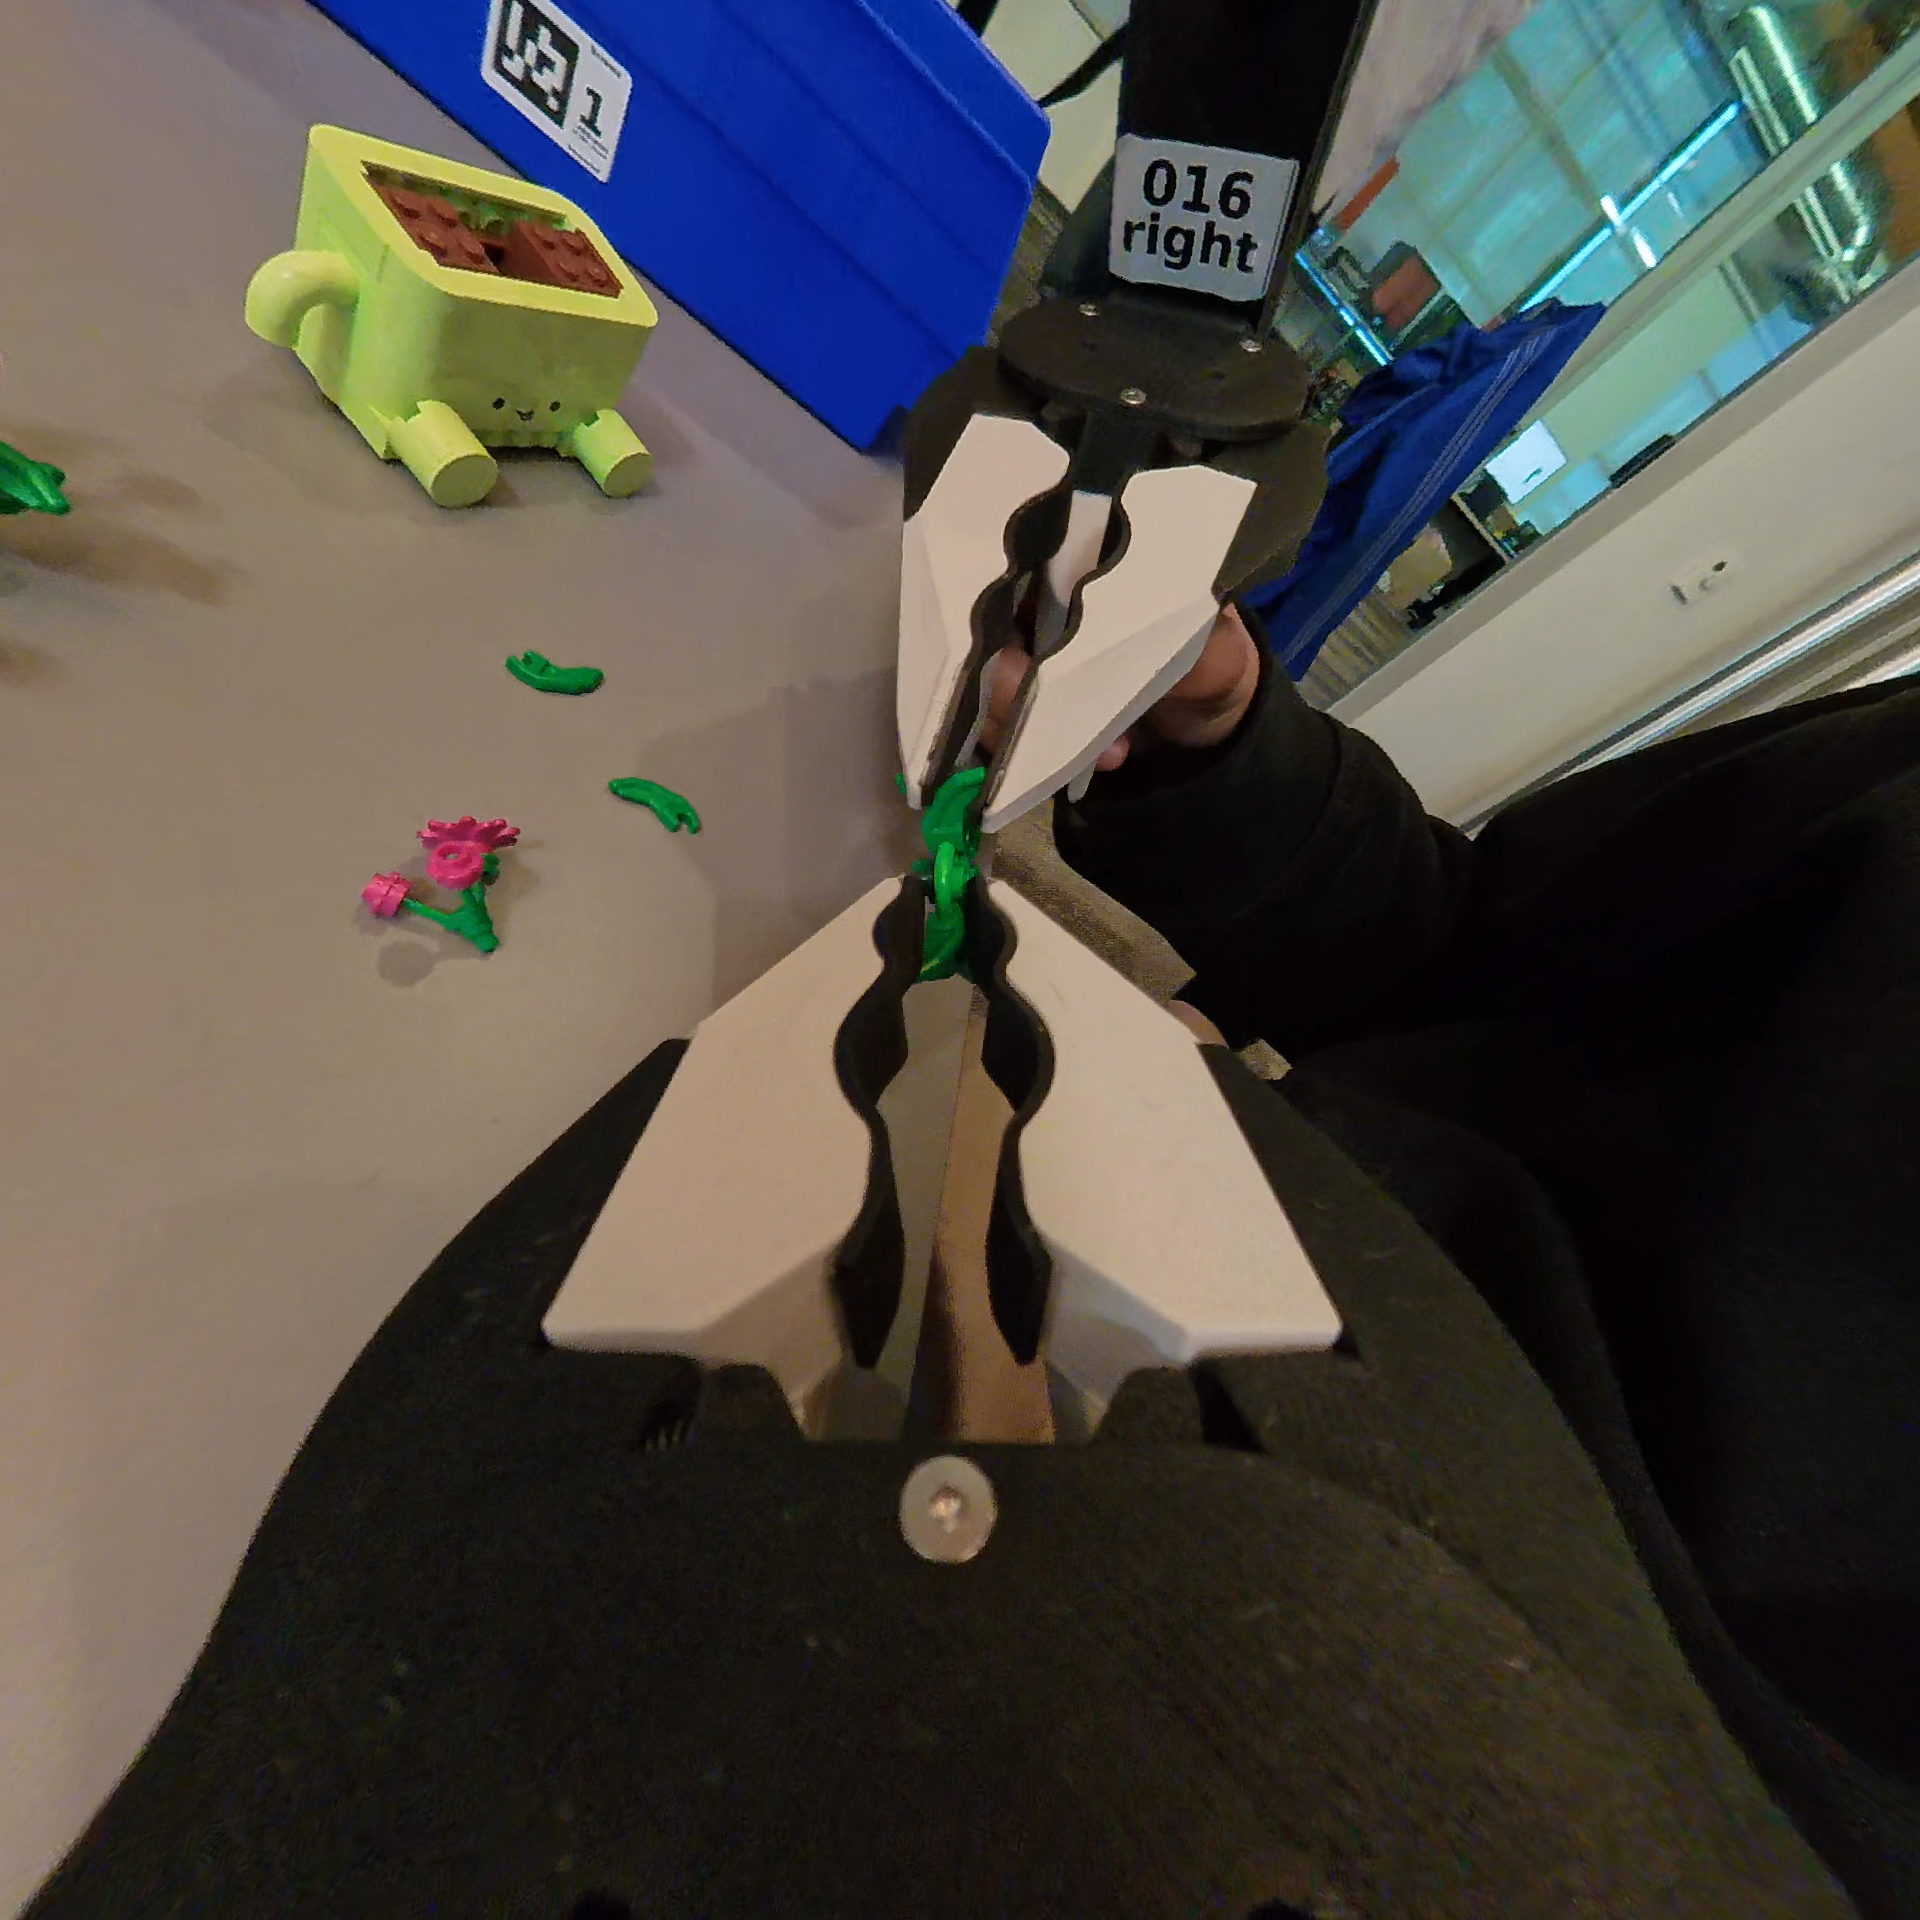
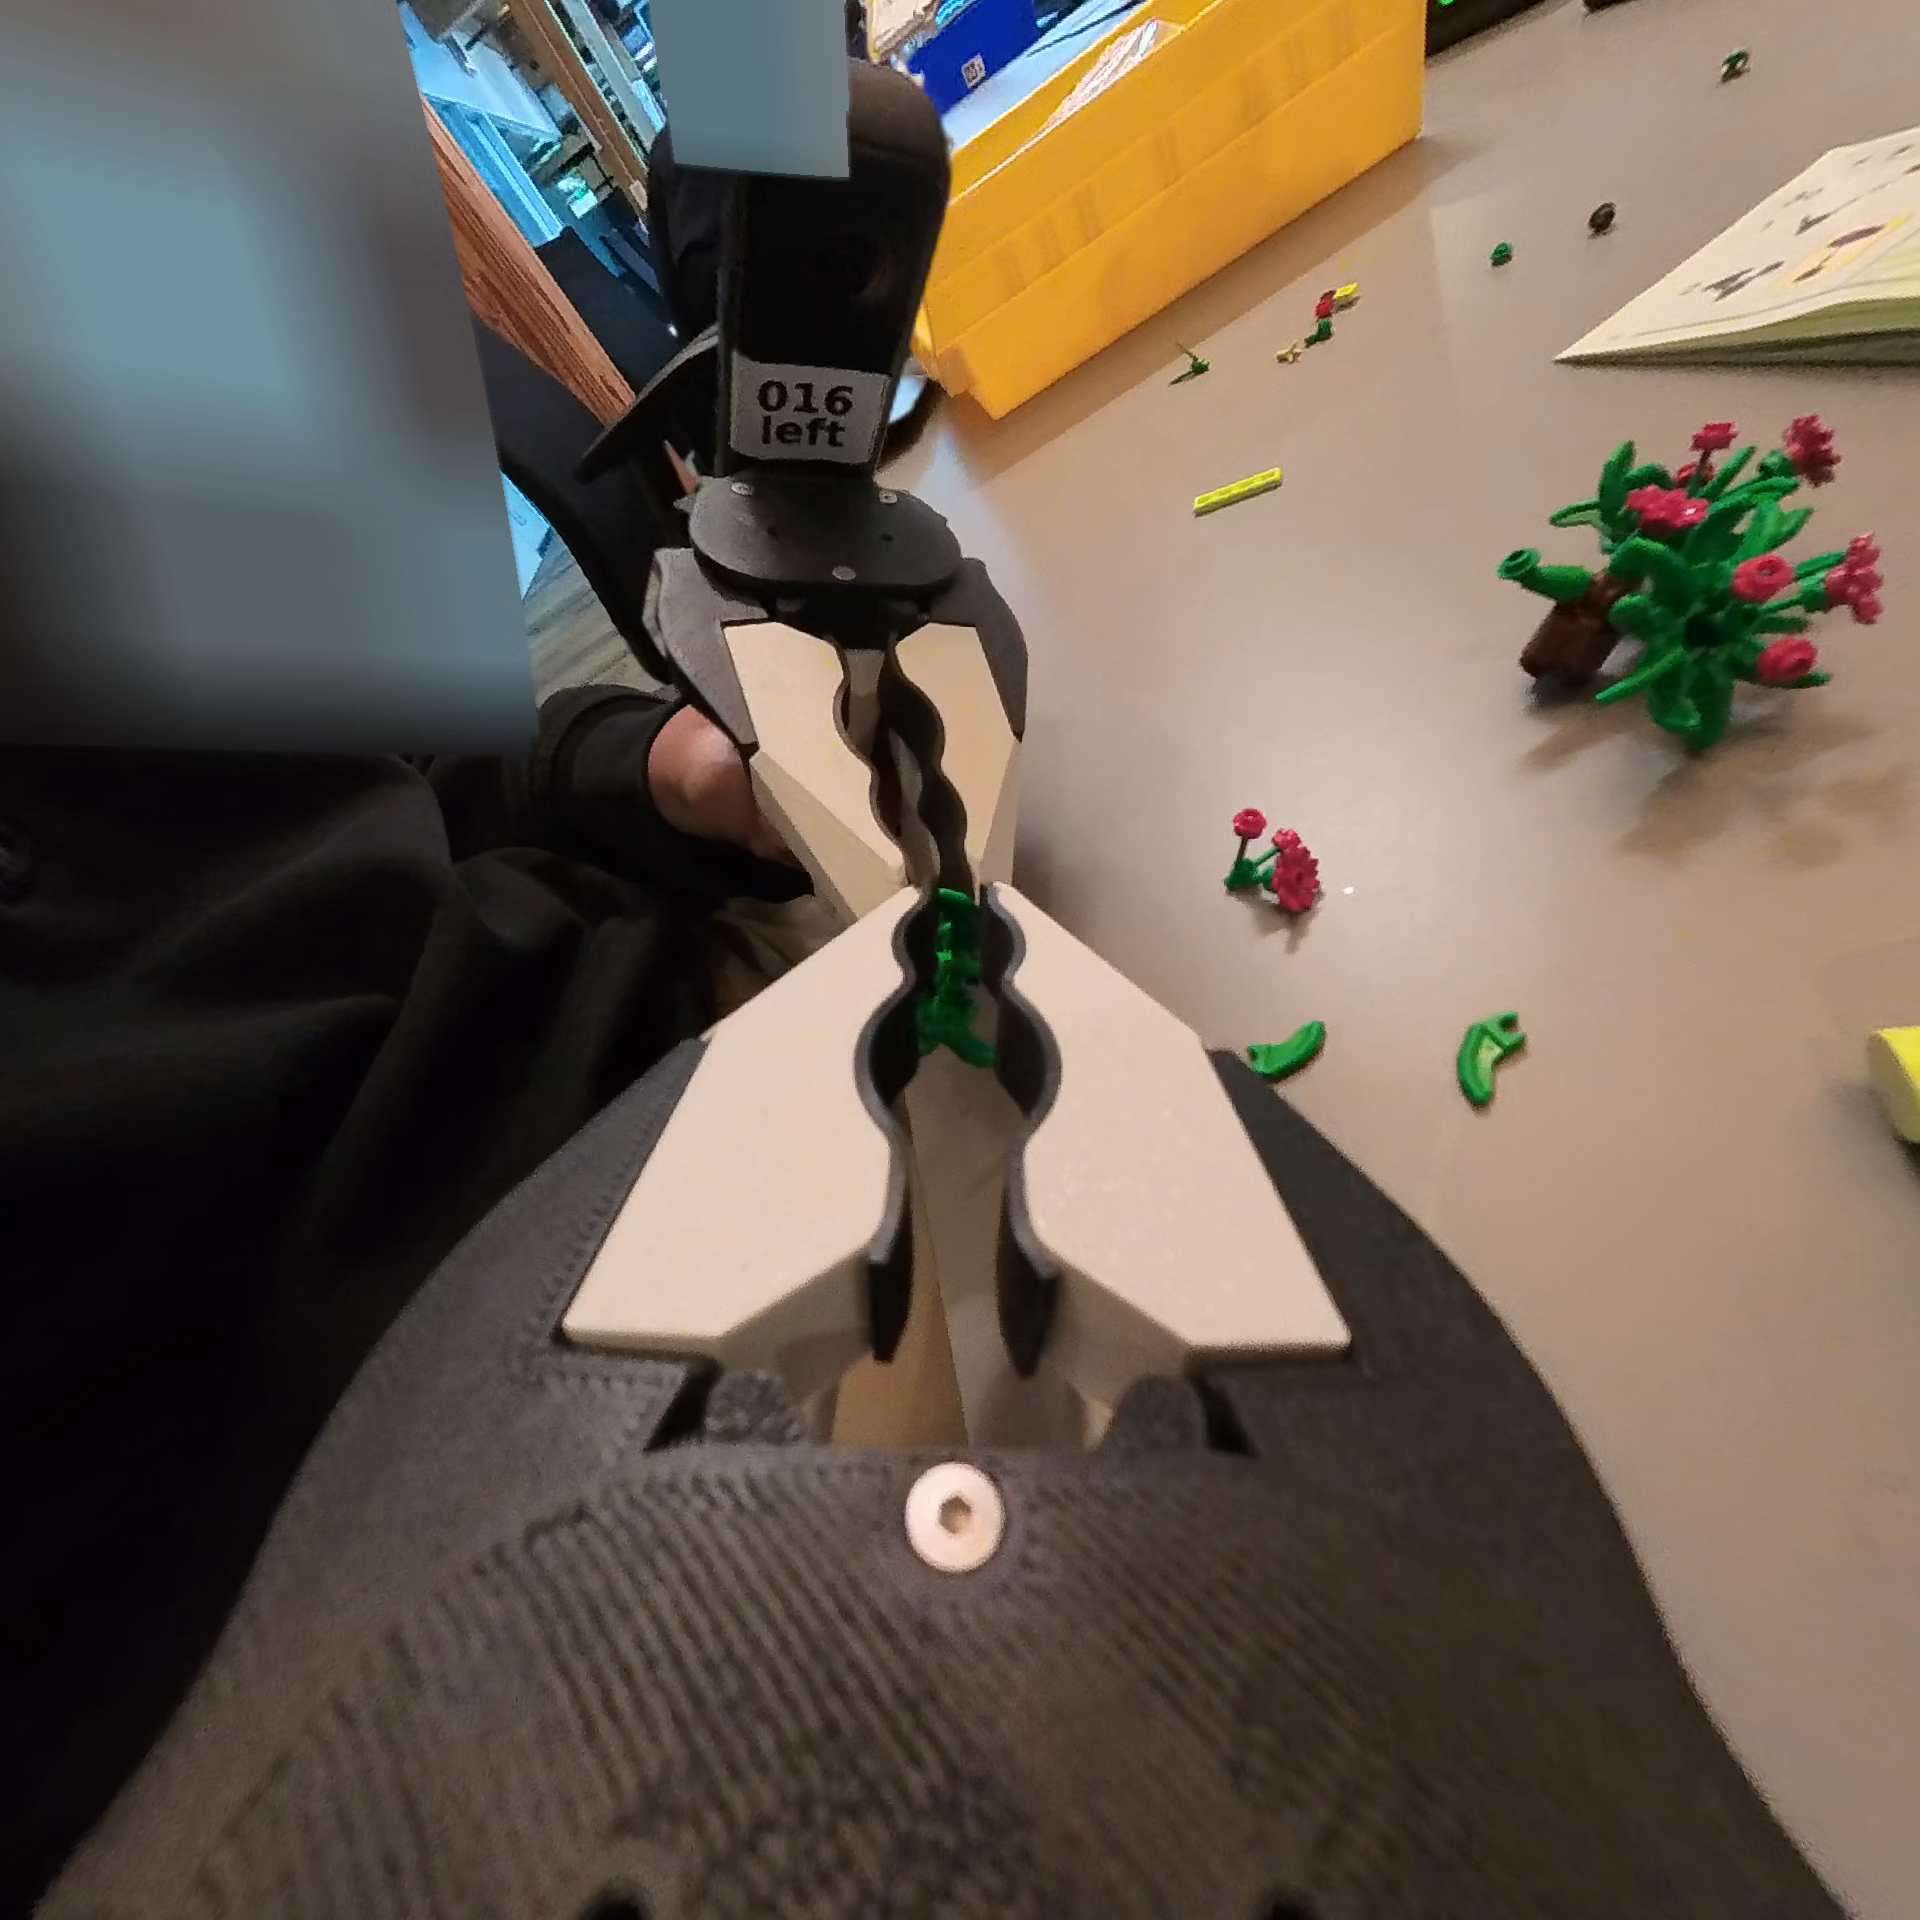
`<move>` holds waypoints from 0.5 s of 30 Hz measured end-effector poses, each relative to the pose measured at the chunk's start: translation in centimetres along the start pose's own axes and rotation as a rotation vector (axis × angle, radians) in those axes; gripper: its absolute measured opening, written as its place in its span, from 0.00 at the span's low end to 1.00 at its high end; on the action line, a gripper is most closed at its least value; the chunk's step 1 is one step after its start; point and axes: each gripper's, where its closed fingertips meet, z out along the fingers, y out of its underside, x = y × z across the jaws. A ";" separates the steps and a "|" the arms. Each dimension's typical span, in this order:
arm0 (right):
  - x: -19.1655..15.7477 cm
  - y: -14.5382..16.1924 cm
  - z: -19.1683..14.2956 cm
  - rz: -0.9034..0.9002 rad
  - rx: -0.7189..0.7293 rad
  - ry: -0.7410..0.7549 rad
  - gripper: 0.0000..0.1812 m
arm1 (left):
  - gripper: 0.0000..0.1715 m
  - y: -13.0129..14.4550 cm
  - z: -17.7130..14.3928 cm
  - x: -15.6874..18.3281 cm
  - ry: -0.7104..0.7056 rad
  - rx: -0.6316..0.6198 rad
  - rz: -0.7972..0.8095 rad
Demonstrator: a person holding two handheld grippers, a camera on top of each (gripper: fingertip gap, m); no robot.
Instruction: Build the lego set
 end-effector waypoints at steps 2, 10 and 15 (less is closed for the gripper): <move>0.0 0.0 0.0 0.008 0.001 0.000 0.03 | 0.03 0.0 0.0 -0.1 -0.010 0.002 0.004; 0.0 0.2 -0.1 0.066 -0.010 -0.013 0.03 | 0.03 0.1 0.2 -0.2 -0.031 -0.009 0.020; 0.0 0.6 -0.2 0.116 -0.028 -0.029 0.03 | 0.03 0.4 0.3 -0.2 -0.060 -0.026 0.055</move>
